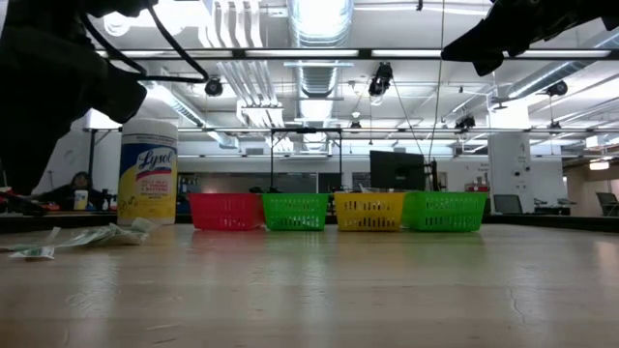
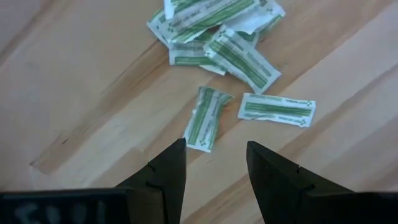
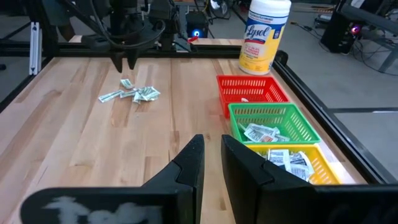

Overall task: Pick & Place First Aid Supplies
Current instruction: Put the green bandage into the red bin

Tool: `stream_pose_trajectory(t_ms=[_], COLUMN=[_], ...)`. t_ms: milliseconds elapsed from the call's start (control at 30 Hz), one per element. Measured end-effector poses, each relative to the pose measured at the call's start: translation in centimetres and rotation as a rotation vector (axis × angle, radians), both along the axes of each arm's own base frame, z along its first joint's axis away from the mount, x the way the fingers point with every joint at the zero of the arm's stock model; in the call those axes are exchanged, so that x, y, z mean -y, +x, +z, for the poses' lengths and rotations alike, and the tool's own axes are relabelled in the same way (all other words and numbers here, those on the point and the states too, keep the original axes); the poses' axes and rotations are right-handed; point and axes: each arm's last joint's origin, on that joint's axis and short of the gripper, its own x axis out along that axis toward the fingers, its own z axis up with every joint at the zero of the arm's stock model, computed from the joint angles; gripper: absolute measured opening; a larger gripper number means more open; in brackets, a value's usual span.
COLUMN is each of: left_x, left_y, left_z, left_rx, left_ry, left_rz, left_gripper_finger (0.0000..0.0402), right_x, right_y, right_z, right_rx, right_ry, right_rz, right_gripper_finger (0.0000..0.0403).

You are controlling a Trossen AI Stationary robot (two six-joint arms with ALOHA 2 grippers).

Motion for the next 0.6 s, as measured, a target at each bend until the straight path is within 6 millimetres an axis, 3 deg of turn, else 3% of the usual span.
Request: stream_pose_trajectory(t_ms=[600], left_x=[0.6], left_y=[0.5], left_z=[-3.0], left_rx=[-0.097], left_ry=[0.031], left_rz=[0.047], left_gripper_finger=[0.0161], right_x=[0.0], right_y=[0.0], right_z=[0.0], right_rx=[0.000], right_ry=[0.001], right_rz=[0.000], right_gripper_finger=[0.0052])
